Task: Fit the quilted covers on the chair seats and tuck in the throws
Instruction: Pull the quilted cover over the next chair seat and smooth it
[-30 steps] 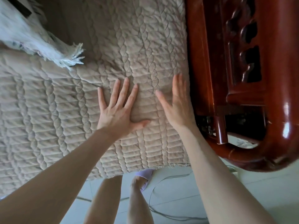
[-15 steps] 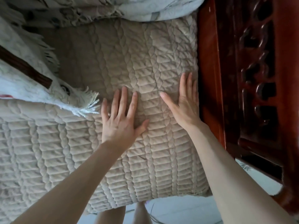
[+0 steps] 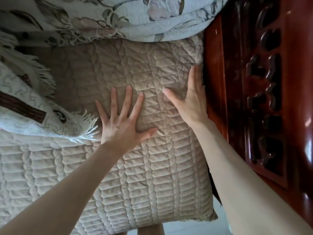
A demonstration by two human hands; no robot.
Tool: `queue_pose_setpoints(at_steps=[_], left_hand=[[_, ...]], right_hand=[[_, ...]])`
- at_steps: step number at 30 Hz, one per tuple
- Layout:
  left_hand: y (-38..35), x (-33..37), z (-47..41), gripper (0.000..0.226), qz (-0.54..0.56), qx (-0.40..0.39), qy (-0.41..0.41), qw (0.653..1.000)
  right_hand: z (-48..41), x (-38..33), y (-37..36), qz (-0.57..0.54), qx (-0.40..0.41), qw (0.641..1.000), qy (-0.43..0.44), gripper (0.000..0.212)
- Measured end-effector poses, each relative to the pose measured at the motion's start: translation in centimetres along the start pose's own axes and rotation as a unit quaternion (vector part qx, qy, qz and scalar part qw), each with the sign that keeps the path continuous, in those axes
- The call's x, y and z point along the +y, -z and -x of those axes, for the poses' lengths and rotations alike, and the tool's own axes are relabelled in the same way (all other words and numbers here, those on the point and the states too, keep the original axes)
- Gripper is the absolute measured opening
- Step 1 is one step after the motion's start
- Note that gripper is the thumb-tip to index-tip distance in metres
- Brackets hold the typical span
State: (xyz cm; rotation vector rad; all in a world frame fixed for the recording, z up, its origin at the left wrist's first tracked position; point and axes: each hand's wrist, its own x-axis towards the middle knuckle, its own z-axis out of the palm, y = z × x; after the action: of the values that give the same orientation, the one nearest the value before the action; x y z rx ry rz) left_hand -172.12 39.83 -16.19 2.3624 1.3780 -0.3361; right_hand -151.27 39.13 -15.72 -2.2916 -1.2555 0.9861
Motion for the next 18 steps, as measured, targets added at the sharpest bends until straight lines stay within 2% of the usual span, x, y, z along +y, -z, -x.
queue_pose_setpoints(at_steps=[3,8,11,14,18], left_hand=[[0.8,0.2,-1.6,0.108,-0.015,-0.01,0.021,1.0],[1.2,0.5,-3.3,0.111,-0.042,-0.072,0.037,0.996],[1.9,0.7,-3.2,0.113,-0.018,-0.051,0.04,0.998],[2.3,0.8,-4.2,0.116,-0.007,-0.025,0.051,0.998],[2.9,0.6,-6.4,0.126,0.018,-0.018,0.065,0.998]], right_hand=[[-2.4,-1.0,0.1,0.008,0.001,0.999,0.039,0.105],[-6.3,-0.6,-0.4,0.018,-0.016,1.0,-0.01,0.118],[-5.5,-0.5,-0.2,-0.016,0.01,1.0,-0.007,0.119],[-5.2,-1.0,0.2,-0.006,0.049,0.998,0.047,0.116],[-7.3,-1.2,0.5,0.0,0.033,0.998,0.062,0.124]])
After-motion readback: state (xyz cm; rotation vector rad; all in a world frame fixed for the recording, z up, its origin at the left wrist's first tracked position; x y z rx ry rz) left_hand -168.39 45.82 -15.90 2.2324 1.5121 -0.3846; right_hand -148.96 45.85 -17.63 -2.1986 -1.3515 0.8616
